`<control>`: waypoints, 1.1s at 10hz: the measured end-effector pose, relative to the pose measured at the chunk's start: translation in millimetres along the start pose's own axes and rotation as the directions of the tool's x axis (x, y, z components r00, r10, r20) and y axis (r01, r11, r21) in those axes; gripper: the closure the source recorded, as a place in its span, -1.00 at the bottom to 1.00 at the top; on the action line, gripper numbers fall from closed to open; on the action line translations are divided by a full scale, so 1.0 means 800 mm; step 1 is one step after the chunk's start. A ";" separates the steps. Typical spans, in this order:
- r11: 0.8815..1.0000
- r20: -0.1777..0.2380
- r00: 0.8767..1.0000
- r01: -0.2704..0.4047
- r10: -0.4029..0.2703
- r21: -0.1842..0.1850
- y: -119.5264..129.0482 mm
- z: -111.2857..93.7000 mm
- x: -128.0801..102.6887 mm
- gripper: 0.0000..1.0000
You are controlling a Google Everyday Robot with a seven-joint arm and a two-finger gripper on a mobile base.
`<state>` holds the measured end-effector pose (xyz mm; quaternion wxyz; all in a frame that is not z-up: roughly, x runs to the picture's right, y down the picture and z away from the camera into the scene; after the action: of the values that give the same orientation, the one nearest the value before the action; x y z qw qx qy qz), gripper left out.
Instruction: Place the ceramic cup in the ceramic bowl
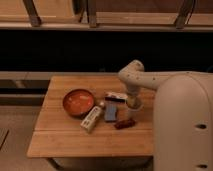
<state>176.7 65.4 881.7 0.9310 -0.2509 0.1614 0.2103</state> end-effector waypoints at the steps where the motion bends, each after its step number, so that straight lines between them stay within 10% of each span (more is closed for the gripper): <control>1: 1.000 0.002 1.000 -0.003 0.003 -0.002 -0.001 0.000 -0.001 0.41; 6: 0.998 0.053 0.998 -0.025 0.021 0.060 -0.017 -0.052 -0.012 1.00; 11: 0.954 0.121 0.987 0.069 -0.108 0.291 -0.043 -0.181 -0.078 1.00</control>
<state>110.9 -59.0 801.8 0.9747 -0.1062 0.1150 0.1592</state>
